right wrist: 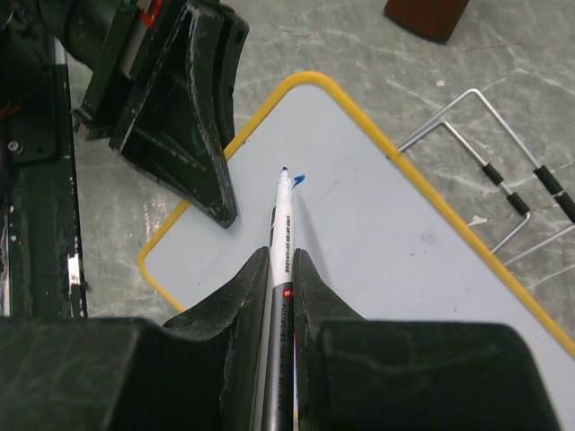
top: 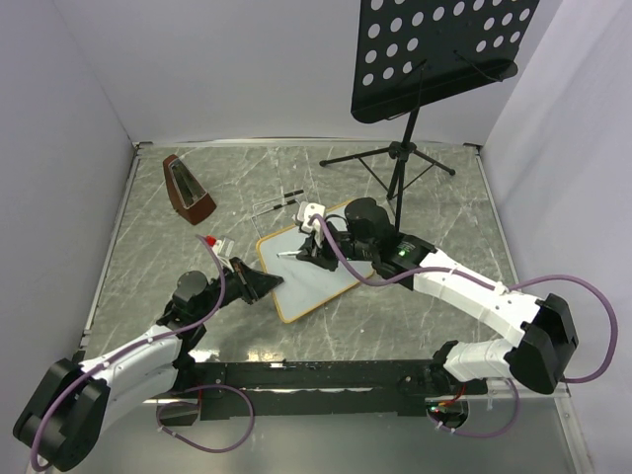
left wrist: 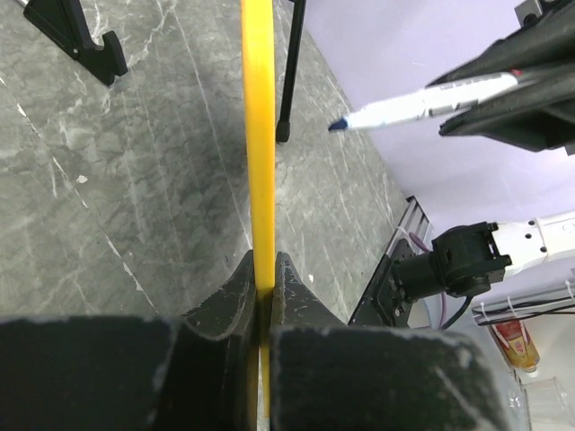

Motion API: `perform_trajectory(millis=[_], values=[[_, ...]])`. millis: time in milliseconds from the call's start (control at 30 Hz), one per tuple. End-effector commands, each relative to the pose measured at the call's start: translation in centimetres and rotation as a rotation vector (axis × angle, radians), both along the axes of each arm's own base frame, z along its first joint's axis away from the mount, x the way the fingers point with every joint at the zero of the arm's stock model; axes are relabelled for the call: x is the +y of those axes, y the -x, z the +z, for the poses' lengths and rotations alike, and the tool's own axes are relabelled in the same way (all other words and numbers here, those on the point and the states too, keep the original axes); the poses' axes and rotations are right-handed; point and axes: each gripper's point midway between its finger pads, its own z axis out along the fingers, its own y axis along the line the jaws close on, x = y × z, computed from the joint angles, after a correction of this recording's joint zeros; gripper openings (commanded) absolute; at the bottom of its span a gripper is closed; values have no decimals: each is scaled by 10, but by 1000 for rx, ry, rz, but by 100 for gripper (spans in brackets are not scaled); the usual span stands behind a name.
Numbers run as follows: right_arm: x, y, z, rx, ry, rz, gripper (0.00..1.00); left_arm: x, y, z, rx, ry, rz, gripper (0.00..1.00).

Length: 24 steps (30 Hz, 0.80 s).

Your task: Write a sentence on the whiteboard

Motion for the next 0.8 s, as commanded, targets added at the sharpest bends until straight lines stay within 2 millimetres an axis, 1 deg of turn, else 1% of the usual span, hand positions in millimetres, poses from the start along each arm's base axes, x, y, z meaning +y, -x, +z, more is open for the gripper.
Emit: perform_trajectory(millis=[0,167,333,500,667,767], values=[[12,-11,20,-34,-51,-18,0,-3,0,55,-170,133,-16,1],[12,-16,13,-28,-40,-36,0,-3,2,61,-173,156,-18,1],[13,-19,13,-27,-34,-47,0,-3,4,66,-176,177,-20,1],[13,-15,8,-13,-20,-31,0,-1,5,72,-175,206,-16,1],[10,-10,6,-9,-10,-16,0,1,3,82,-182,241,2,1],[9,-7,3,-2,0,-5,0,2,2,84,-177,255,15,1]])
